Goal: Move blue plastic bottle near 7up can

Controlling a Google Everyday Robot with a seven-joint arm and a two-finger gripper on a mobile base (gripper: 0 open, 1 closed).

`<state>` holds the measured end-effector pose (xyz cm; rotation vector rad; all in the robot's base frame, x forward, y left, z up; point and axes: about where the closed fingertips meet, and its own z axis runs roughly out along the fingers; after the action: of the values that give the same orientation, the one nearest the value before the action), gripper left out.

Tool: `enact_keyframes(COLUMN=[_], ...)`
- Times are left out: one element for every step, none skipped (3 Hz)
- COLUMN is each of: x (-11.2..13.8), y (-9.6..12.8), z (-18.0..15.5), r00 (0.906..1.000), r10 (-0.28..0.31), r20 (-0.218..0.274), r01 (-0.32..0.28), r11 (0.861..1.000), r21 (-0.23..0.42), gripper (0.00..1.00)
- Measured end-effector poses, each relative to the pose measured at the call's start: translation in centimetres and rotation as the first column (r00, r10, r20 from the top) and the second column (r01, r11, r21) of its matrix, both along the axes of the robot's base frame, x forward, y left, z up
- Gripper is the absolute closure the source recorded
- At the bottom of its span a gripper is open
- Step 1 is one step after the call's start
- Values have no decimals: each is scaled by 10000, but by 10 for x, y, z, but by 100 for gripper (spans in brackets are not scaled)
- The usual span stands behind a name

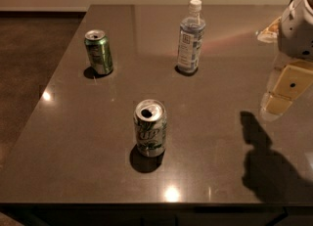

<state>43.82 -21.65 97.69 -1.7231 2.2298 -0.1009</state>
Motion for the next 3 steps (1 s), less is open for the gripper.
enact_keyframes(x=[0,14,48], y=[0,3,3], z=[0,-3,-13], r00=[10000,9999,9994], r10=[-2,-124,-335], r20=[1,-61,2], r01=[2,126,334], r11=[10000,9995,9962], r21=[4,303,800], gripper=[0,0,0])
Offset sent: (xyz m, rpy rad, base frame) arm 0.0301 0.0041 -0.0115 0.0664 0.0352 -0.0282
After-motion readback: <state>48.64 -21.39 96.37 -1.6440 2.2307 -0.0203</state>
